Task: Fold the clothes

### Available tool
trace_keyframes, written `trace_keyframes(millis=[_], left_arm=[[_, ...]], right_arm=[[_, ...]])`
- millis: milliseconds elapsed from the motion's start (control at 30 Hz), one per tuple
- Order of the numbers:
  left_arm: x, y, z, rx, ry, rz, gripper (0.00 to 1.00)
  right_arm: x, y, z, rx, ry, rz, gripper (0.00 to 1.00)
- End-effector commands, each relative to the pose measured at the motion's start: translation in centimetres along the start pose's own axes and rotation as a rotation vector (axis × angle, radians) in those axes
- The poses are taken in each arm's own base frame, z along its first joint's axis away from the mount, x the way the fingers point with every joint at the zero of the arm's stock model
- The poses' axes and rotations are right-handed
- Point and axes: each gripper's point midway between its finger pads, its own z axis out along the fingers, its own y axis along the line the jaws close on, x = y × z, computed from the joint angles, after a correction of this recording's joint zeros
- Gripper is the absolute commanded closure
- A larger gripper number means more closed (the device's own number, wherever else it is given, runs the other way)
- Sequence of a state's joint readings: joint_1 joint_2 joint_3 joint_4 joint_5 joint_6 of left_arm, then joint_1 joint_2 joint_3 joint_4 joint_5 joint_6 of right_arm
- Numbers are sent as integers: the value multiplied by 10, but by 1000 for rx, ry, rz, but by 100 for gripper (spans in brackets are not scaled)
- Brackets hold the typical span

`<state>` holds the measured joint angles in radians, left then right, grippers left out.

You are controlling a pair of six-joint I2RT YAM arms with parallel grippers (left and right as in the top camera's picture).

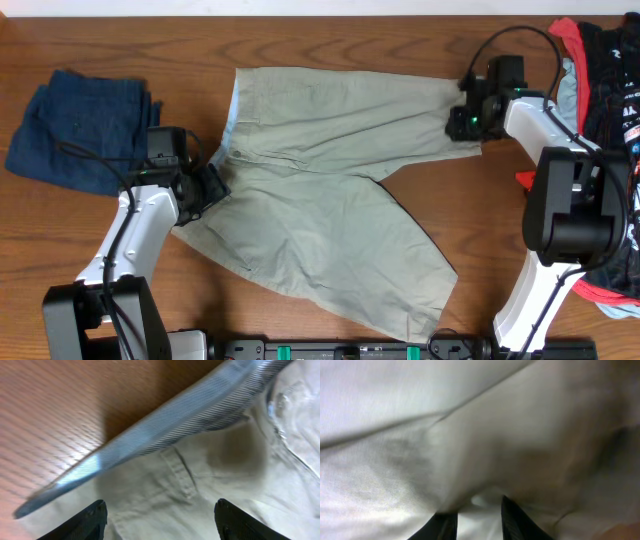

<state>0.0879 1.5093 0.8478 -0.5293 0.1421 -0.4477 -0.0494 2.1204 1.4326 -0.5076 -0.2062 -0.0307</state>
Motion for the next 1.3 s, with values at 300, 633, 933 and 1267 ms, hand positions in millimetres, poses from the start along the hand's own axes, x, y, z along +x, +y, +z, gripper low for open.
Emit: trace_keyframes(millis=[300,633,933,1267], left_arm=[[3,-7,0,37,26,6,29],[-1,1,1,-8,4,9,28],[5,4,0,-20,27,7,28],[20,12,-1,-54,88,1,28]], right_arm=[[-65,-10,-17,77,-225,-3,60],[43,42,-88,-140,238,-42,31],[140,77,-119,-310,617,-80,29],[223,102,-101,-323,829,-81,30]])
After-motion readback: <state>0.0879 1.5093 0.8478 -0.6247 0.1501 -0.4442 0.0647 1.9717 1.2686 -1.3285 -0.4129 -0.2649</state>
